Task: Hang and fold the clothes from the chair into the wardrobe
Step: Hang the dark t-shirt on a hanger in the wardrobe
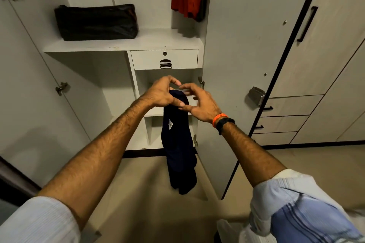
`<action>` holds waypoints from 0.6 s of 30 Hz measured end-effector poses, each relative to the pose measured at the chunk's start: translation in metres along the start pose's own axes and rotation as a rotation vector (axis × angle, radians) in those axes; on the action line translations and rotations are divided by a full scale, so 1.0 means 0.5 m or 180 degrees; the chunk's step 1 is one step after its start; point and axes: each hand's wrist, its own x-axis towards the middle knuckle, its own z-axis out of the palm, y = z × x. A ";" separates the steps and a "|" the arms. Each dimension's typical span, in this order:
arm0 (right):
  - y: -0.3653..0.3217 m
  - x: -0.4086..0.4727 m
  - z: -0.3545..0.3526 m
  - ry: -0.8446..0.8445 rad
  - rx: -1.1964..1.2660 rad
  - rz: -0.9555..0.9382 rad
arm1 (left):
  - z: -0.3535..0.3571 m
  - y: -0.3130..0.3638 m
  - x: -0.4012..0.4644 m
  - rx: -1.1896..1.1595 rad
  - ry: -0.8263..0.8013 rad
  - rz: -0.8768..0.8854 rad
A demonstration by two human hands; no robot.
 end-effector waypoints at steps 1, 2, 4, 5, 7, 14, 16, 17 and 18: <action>-0.001 -0.001 -0.001 -0.0022 0.0073 0.0084 | 0.002 0.000 -0.002 -0.0004 0.0000 0.0002; 0.001 0.000 -0.001 0.0047 0.0116 0.0160 | 0.006 -0.004 -0.003 -0.0073 0.0019 -0.0018; 0.005 0.002 -0.004 0.0274 0.0163 0.0264 | 0.019 -0.017 -0.009 -0.0221 0.0132 -0.0059; 0.007 0.003 -0.007 0.0396 0.0250 0.0298 | 0.027 -0.027 -0.011 -0.0166 0.0208 -0.0059; 0.007 0.002 -0.016 0.0611 0.0642 0.0291 | 0.048 -0.055 -0.016 0.0197 0.0266 -0.0069; 0.018 -0.008 -0.067 0.1014 0.1322 0.0604 | 0.100 -0.125 -0.030 0.0002 0.0513 -0.0304; 0.034 -0.021 -0.072 0.1027 0.0801 0.0927 | 0.097 -0.109 -0.031 -0.0183 0.1055 -0.0277; 0.041 -0.028 -0.072 0.0974 0.0485 0.1064 | 0.093 -0.099 -0.031 -0.0228 0.1228 -0.0166; 0.046 -0.036 -0.070 0.0873 0.0234 0.1156 | 0.091 -0.088 -0.030 -0.0257 0.1286 -0.0041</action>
